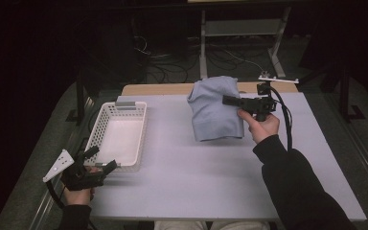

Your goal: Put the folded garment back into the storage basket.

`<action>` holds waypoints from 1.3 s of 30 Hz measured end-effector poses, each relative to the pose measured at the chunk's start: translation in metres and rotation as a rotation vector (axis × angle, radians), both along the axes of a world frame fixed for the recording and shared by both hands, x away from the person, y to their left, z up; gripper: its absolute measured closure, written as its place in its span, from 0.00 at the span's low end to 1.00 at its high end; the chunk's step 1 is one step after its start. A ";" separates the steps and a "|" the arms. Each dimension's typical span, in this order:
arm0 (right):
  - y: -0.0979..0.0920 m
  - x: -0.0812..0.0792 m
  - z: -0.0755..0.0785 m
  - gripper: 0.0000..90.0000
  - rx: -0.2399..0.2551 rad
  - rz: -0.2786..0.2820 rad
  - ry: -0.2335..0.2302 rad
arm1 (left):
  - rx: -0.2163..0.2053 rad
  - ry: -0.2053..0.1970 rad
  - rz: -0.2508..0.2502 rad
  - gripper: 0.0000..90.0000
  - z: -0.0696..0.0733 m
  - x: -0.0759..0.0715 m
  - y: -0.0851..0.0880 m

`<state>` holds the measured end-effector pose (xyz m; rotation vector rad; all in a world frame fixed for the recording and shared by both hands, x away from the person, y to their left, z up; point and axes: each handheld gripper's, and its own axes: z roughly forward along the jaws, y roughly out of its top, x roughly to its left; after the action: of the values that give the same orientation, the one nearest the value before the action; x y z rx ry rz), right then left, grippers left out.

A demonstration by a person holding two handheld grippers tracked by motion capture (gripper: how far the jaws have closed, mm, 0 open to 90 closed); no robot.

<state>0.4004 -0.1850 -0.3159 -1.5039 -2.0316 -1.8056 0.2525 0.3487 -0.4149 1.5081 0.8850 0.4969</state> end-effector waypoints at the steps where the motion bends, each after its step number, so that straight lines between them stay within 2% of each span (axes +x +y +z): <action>1: 0.000 0.000 0.000 0.76 0.000 0.000 0.000 | 0.000 0.000 0.000 0.00 0.000 0.000 0.000; 9: 0.008 0.005 0.009 0.76 -0.003 0.003 -0.016 | -0.001 -0.002 0.000 0.00 0.000 0.000 0.000; 14: 0.016 0.008 0.015 0.76 -0.022 0.011 -0.034 | 0.002 0.002 -0.005 0.00 0.000 0.000 0.000; 39: 0.049 0.026 0.036 0.76 -0.048 0.031 -0.059 | -0.005 0.002 -0.006 0.00 -0.001 0.001 0.000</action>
<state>0.4263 -0.1361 -0.2796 -1.4385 -2.1277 -1.8243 0.2531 0.3488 -0.4154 1.5061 0.8826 0.4887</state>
